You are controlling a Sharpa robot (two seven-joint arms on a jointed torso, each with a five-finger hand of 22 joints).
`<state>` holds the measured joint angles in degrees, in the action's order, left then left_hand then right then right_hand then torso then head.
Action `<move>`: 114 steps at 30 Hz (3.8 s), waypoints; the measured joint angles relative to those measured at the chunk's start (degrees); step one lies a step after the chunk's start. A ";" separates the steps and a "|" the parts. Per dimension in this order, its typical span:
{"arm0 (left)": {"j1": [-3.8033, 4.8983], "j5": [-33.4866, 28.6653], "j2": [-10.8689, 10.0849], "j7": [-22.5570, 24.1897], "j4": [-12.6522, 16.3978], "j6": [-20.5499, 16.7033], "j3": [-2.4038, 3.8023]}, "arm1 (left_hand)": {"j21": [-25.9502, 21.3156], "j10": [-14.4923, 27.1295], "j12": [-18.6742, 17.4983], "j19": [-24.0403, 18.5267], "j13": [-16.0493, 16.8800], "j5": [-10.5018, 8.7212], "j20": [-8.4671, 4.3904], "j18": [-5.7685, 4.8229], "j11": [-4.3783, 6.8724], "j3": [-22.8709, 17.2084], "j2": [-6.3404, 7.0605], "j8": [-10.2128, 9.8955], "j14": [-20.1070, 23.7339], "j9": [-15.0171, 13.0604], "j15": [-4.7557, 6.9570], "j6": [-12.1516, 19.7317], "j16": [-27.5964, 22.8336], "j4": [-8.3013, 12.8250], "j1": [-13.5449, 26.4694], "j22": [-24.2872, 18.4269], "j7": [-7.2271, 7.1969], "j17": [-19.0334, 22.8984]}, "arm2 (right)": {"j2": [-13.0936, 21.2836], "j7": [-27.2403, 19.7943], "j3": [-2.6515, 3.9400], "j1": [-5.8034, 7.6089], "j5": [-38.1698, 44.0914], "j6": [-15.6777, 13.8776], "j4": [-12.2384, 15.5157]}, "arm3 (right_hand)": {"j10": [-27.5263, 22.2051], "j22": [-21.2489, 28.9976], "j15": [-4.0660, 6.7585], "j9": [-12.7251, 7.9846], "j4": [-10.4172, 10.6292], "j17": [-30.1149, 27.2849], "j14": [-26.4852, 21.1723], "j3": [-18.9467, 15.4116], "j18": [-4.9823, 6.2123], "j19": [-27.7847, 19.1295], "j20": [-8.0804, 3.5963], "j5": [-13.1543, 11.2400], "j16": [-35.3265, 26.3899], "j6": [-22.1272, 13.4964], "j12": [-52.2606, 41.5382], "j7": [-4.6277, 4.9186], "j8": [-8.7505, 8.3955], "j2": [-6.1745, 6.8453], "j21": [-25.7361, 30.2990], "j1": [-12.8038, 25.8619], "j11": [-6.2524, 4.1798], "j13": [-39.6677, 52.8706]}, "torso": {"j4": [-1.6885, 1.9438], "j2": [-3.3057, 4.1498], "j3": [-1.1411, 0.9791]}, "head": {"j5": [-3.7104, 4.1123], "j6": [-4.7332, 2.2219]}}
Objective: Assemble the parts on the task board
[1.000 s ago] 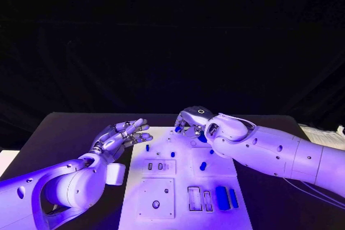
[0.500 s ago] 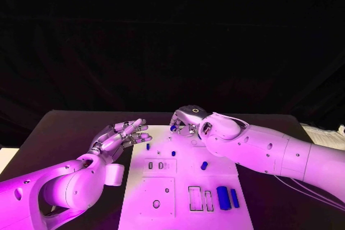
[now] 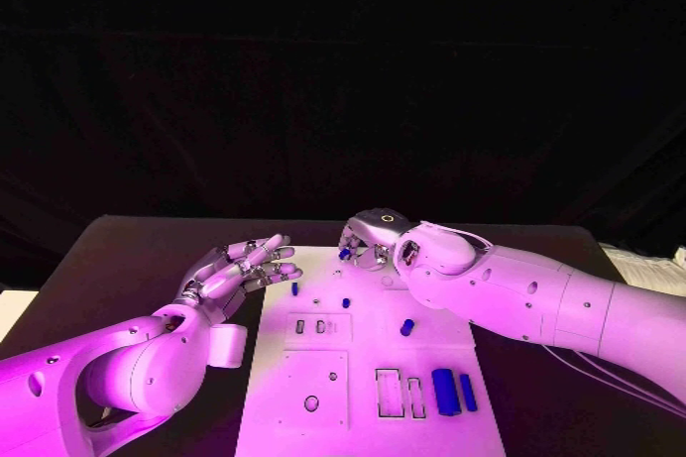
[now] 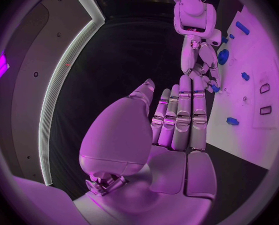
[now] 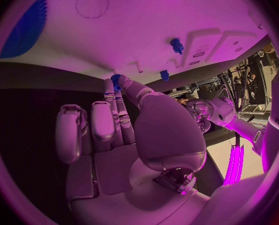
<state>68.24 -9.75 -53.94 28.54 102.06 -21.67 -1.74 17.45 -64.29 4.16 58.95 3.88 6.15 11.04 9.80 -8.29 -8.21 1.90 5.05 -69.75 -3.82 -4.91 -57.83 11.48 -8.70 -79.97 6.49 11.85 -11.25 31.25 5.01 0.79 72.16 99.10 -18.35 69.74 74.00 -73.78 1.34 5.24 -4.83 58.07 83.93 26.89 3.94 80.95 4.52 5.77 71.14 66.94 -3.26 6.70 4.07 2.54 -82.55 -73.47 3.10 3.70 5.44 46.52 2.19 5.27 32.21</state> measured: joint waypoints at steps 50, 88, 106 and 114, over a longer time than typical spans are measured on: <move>0.06 -0.48 -0.73 -0.18 -0.13 -0.04 -0.01 | -0.26 0.20 -0.38 0.00 0.00 0.00 0.00 -0.01 -0.20 0.01 0.00 -0.29 0.00 0.00 0.00 0.00 -0.22 0.31 0.00 -0.13 0.00 -0.11 | 19.30 6.26 1.44 0.12 -13.45 2.06 12.49 | 8.17 -1.16 0.85 -1.14 9.74 9.60 0.01 -16.11 -0.92 2.18 -0.75 4.78 7.17 -11.12 -17.76 0.26 -0.09 7.85 -2.57 0.75 -1.23 17.91 | -1.41 -0.26 -0.07 | -0.08 -0.91; 0.06 -0.68 -0.35 -0.47 -0.50 0.01 -0.01 | -0.26 0.20 -0.38 0.00 0.00 0.00 0.00 -0.01 -0.20 0.01 0.00 -0.29 0.00 0.00 0.00 0.00 -0.45 0.30 0.00 -0.18 0.00 -0.14 | 15.61 8.60 1.39 -0.30 -14.70 8.03 9.05 | 9.96 -1.13 -0.02 -0.66 16.57 16.86 -0.01 -23.54 -2.70 3.05 0.43 5.90 17.96 -10.35 -86.55 1.39 2.99 4.61 -6.71 -5.93 -0.12 71.24 | -1.36 -0.25 0.00 | -0.12 -0.26; 0.06 -0.69 -0.31 -0.66 -0.56 0.03 -0.01 | -0.26 0.20 -0.38 0.00 0.00 0.00 0.00 -0.01 -0.20 0.01 0.00 -0.29 0.00 0.00 0.00 0.00 -0.45 0.30 0.00 -0.18 0.00 -0.18 | 14.28 8.45 1.60 -0.85 -11.98 8.12 8.16 | 9.96 -1.12 -0.02 -0.59 15.79 16.85 0.00 -23.07 -2.69 3.05 0.42 6.35 17.96 -9.26 -86.55 1.20 3.26 4.13 -7.06 -6.40 -0.12 71.23 | -1.33 -0.24 0.04 | -0.28 0.13; 0.06 -0.70 -0.30 -0.73 -0.61 0.03 -0.01 | -0.26 0.20 -0.38 0.00 0.00 0.00 0.00 -0.01 -0.20 0.01 0.00 -0.29 0.00 0.00 0.00 0.00 -0.45 0.30 0.00 -0.17 0.00 -0.18 | 14.15 8.13 1.62 -1.06 -10.22 7.54 8.43 | 9.96 -1.12 -0.02 -0.52 12.63 16.85 0.00 -19.72 -3.56 3.05 0.43 5.83 18.18 -7.09 -86.55 0.82 3.80 1.95 -7.06 -8.59 -0.13 71.22 | -1.32 -0.25 0.04 | -0.25 0.29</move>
<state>68.30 -10.44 -54.24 27.82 101.45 -21.64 -1.75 17.19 -64.09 3.78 58.95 3.88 6.15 11.04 9.79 -8.49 -8.20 1.89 4.76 -69.75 -3.82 -4.91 -57.83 11.03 -8.39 -79.97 6.31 11.85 -11.43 45.40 13.14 2.41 71.10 88.87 -10.81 78.17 83.97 -74.90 1.32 4.72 7.80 74.92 83.92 7.16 0.38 84.00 4.94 11.60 89.32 59.85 -89.80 7.52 7.87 4.50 -89.60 -82.06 2.97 74.93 4.11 46.27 2.23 5.02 32.50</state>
